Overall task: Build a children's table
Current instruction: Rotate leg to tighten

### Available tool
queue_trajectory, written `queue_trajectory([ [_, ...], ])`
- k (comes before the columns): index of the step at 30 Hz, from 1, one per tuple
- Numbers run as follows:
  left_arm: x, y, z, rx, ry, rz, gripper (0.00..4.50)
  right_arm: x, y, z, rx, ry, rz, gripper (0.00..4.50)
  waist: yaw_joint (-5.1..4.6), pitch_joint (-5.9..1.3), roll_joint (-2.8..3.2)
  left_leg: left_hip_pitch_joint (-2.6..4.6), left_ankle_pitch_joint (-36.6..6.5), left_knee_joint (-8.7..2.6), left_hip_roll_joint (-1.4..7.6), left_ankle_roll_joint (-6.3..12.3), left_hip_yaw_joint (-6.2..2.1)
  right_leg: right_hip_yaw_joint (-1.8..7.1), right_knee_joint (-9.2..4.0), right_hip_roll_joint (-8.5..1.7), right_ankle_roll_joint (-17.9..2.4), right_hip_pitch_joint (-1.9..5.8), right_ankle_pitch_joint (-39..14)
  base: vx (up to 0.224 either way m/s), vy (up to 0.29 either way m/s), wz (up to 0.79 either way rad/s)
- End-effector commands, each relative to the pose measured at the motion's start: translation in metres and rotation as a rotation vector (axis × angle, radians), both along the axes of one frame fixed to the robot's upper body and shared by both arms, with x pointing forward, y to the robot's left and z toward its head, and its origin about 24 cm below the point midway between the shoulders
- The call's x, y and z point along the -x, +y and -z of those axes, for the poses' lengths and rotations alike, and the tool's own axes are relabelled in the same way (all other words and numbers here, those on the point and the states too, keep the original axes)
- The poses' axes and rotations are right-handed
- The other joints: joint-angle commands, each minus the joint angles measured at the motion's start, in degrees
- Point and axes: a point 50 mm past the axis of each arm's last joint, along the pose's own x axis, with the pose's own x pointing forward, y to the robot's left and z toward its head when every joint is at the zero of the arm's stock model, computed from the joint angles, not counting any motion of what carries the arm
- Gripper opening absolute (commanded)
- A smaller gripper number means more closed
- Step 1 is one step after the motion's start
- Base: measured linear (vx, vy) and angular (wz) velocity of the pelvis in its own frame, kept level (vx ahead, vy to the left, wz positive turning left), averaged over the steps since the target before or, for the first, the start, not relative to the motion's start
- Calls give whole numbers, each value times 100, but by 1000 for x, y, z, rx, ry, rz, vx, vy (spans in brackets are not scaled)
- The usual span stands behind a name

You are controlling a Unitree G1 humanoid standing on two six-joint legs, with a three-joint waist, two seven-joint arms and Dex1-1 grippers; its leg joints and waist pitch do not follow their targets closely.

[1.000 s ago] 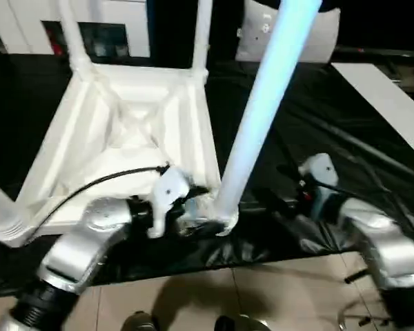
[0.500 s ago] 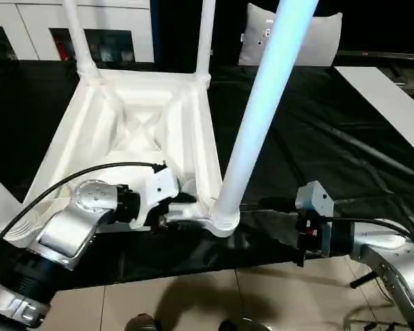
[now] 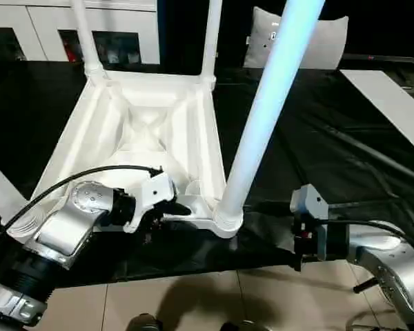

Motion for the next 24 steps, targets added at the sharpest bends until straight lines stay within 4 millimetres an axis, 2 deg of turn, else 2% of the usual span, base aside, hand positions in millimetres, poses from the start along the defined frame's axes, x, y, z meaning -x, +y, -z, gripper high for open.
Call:
queue_trajectory([
  [1, -2, 0, 0, -16, 4, 6, 136, -1, 1, -4, 6, -8, -6, 450, -4, -452, 49, 76, -1361, -396, 205, 54, -72, 317, -566, -472, -720, 255, -2280, 0, 0, 0],
  [3, -2, 0, 1, -25, 9, 8, 128, -1, 1, -4, 8, 18, -1, 450, 0, -455, 62, 79, -1346, -397, 206, 53, -75, 318, -566, -474, -718, 255, -2283, 0, 0, 0],
  [4, -3, 1, 1, -28, 14, 10, 100, -1, 0, -4, 8, 27, 3, 450, -5, -456, 65, 76, -1353, -400, 208, 50, -77, 314, -563, -470, -736, 258, -2245, 0, 0, 0],
  [8, -4, 1, 2, -35, 20, 13, 87, -2, 0, -5, 6, 13, 4, 450, -1, -459, 65, 75, -1349, -395, 203, 41, -74, 315, -564, -473, -728, 256, -2238, 0, 0, 0],
  [13, -5, 2, 6, -85, 19, 39, 43, -3, 1, -6, 10, 3, 5, 450, 1, -462, 63, 75, -1344, -399, 206, 50, -78, 316, -567, -477, -712, 258, -2249, 0, 0, 0],
  [14, -5, 1, 6, -90, 17, 45, 25, -4, 2, -7, 10, 1, 7, 450, -4, -461, 59, 74, -1369, -399, 204, 50, -76, 315, -573, -478, -704, 257, -2299, 0, 0, 0],
  [17, -5, 1, 6, -93, 12, 58, 7, -6, 2, -8, 10, -5, 4, 450, -1, -460, 72, 83, -1413, -398, 202, 32, -81, 312, -587, -486, -668, 252, -2468, 0, 0, 0],
  [20, -4, -2, 4, -86, -8, 102, 2, -11, 4, -10, 16, -22, -5, 450, 0, -473, 86, 79, -1386, -402, 210, 25, -86, 312, -578, -484, -669, 254, -2371, 0, 0, 0],
  [24, -2, -7, 1, -69, -30, 155, 2, -24, 10, -12, 11, -60, -11, 450, -26, -497, 86, 86, -1327, -387, 205, -3, -73, 311, -533, -474, -826, 248, -2055, 0, 0, 0],
])
